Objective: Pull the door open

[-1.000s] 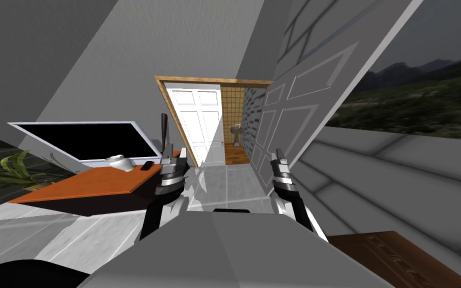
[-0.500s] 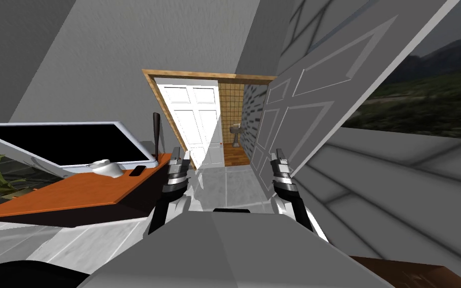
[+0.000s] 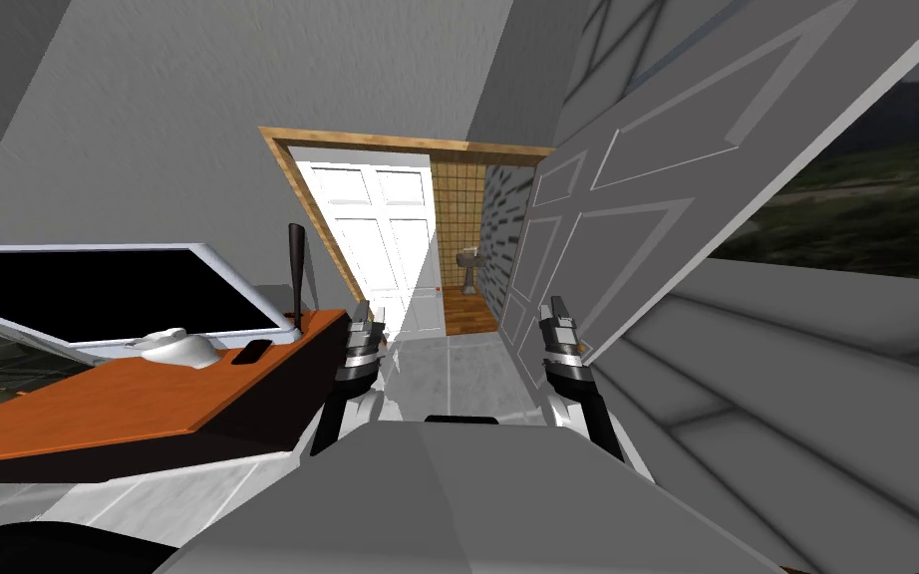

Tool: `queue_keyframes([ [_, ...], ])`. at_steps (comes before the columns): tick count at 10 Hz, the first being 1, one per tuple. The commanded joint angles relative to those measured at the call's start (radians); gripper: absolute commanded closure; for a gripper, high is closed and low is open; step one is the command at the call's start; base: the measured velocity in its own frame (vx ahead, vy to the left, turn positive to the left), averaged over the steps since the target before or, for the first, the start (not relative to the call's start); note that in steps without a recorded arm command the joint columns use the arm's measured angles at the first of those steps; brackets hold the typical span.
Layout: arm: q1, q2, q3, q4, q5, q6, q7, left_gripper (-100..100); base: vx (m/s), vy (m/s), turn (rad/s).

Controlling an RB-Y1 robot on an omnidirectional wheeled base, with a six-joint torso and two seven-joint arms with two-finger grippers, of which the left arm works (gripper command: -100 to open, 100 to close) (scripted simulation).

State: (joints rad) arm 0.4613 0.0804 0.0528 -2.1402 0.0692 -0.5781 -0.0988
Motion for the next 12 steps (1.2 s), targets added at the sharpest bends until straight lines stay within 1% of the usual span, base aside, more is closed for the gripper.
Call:
queue_keyframes([
  [1,-0.010,0.002,0.002,0.032,0.000,0.001,0.004,-100,0.153,-0.017,-0.026],
  [5,-0.031,0.007,0.008,0.114,0.002,-0.010,0.014,-100,0.099,-0.002,-0.022],
  [12,-0.073,0.016,0.021,0.272,0.006,-0.033,0.034,-100,0.099,-0.007,-0.024],
])
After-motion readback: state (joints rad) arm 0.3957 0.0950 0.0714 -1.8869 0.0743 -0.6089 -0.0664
